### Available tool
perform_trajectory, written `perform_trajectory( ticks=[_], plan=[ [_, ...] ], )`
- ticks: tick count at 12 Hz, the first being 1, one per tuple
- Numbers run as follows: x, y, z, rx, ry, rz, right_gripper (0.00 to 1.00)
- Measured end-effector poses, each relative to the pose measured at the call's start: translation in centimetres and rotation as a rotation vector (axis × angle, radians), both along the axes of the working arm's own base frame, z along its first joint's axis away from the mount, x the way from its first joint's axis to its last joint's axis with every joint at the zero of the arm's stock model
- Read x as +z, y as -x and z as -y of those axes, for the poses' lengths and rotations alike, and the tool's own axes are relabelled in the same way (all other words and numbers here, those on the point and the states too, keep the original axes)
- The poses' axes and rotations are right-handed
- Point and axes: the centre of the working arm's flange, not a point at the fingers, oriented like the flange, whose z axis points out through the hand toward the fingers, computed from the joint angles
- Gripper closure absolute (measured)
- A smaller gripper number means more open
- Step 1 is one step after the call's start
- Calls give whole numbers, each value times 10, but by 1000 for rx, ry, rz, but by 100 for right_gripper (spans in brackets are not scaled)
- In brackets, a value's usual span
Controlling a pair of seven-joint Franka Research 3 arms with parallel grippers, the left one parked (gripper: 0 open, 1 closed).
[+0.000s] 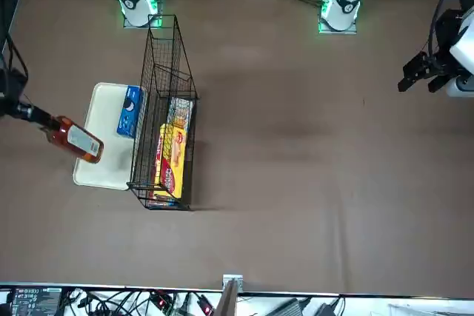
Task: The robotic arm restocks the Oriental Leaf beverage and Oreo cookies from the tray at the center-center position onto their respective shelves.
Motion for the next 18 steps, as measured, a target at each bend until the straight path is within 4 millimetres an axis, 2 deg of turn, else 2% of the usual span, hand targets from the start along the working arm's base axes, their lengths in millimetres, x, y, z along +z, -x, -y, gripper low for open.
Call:
perform_trajectory(
  ticks=[4,6,8,11,18],
  plan=[
    [59,29,-23,25,-93,53,42],
    [78,39,-38,38,-172,72,42],
    [86,46,-50,61,-237,62,42],
    [80,51,-64,130,-326,29,42],
    [43,51,-83,154,-534,-11,42]
  ],
)
